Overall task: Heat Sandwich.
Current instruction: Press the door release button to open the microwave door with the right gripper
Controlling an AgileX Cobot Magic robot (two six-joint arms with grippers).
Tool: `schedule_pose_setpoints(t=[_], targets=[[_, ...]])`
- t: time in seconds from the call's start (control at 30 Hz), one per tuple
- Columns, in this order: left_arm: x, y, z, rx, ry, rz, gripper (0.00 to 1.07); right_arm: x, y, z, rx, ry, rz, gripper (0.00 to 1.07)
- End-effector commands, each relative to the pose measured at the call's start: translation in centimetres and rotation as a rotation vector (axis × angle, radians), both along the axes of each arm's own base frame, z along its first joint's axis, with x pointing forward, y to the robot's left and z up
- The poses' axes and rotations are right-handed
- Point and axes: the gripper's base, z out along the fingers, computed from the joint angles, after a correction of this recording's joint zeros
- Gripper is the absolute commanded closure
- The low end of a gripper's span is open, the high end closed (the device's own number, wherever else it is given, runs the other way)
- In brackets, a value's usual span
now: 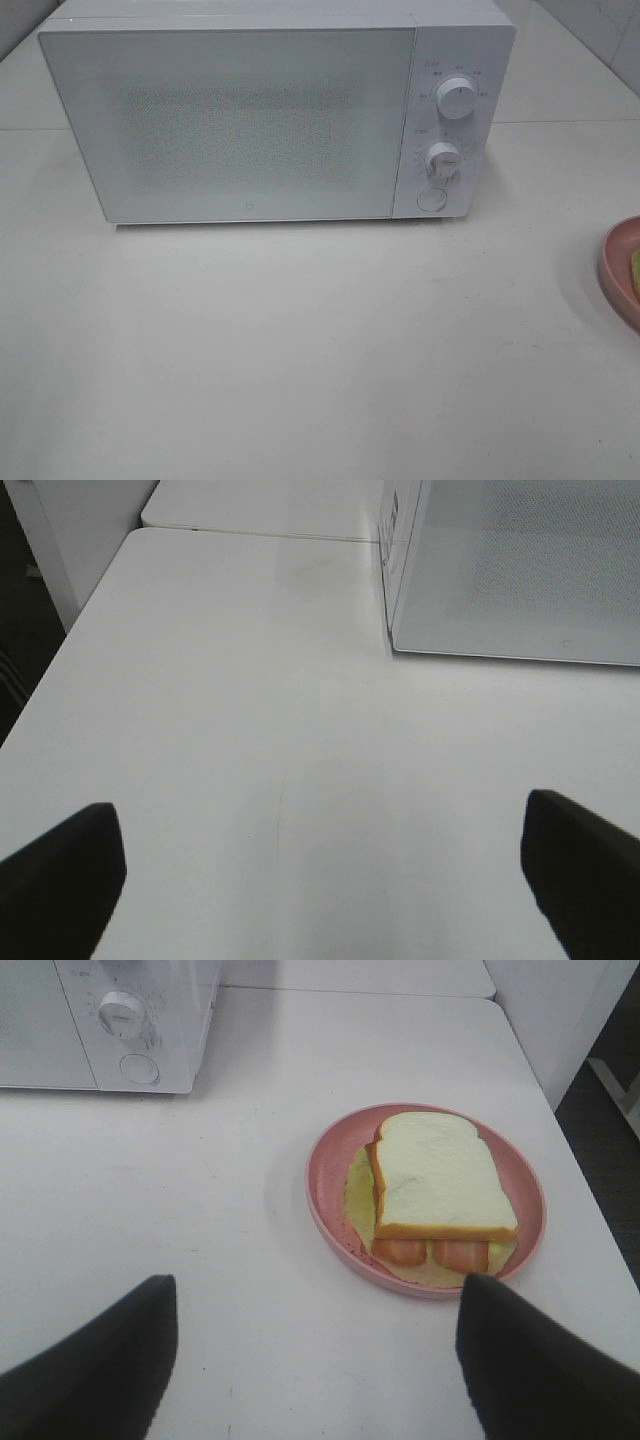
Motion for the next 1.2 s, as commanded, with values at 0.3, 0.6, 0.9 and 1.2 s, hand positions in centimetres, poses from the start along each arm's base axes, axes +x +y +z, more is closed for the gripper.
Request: schedule_pose_setpoints(t=[0.3, 0.6, 0.9, 1.2], targets=[[-0.4, 0.0, -0.1, 0.001, -0.028, 0.004, 0.05, -0.3, 0.0, 0.0, 0.008, -0.033, -0.007, 0.32], [-0.4, 0.0, -0.1, 0.001, -0.028, 0.004, 0.05, -0.3, 0.0, 0.0, 0.008, -0.033, -0.007, 0.32], [-0.4, 0.0, -0.1, 0.001, -0.028, 0.004, 0.05, 0.8, 0.2, 1.8, 0.006, -0.064, 0.004, 0.32], [-0.4, 0.0, -0.1, 0.001, -0.028, 0.004, 0.05, 3.7, 0.6, 2.5, -0.006, -0.022, 0.02, 0.32]])
